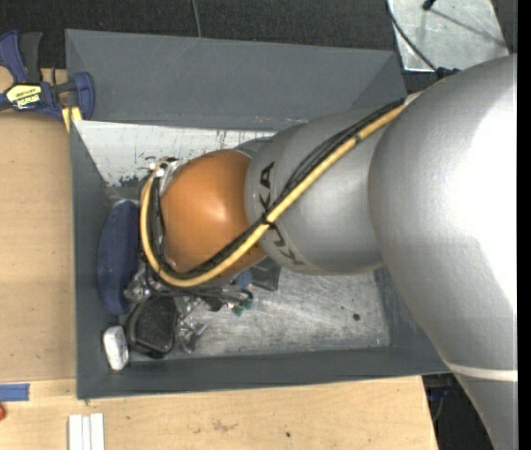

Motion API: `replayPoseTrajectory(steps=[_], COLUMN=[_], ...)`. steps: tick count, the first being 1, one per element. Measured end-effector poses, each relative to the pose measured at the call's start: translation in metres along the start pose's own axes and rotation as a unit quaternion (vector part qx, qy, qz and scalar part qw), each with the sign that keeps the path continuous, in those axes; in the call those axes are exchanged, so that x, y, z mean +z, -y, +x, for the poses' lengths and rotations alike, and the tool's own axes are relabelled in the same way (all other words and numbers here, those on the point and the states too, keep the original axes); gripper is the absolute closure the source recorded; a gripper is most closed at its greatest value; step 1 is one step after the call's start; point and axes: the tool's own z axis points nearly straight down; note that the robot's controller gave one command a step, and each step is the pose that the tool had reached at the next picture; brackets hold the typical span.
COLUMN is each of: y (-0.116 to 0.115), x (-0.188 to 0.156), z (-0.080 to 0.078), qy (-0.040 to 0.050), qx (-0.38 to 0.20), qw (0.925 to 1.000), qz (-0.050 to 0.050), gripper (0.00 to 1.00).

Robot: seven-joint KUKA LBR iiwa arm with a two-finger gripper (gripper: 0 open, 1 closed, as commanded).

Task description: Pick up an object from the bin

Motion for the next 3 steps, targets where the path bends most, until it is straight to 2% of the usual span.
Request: replayPoseTrajectory(steps=[1,2,3], y=[0.0005,-0.0004,0.0001], x=[-0.0002,0.0013,0.0004], z=[-0.0009,0.0014,-0.0006], qy=[0.0020,-0.0010,0.0016], qx=[0.001,0.001,0.001], qw=[1.0000,1.0000,1.0000], qz=[0.000,-0.001,0.000], gripper=[1.00,0.00,1.00])
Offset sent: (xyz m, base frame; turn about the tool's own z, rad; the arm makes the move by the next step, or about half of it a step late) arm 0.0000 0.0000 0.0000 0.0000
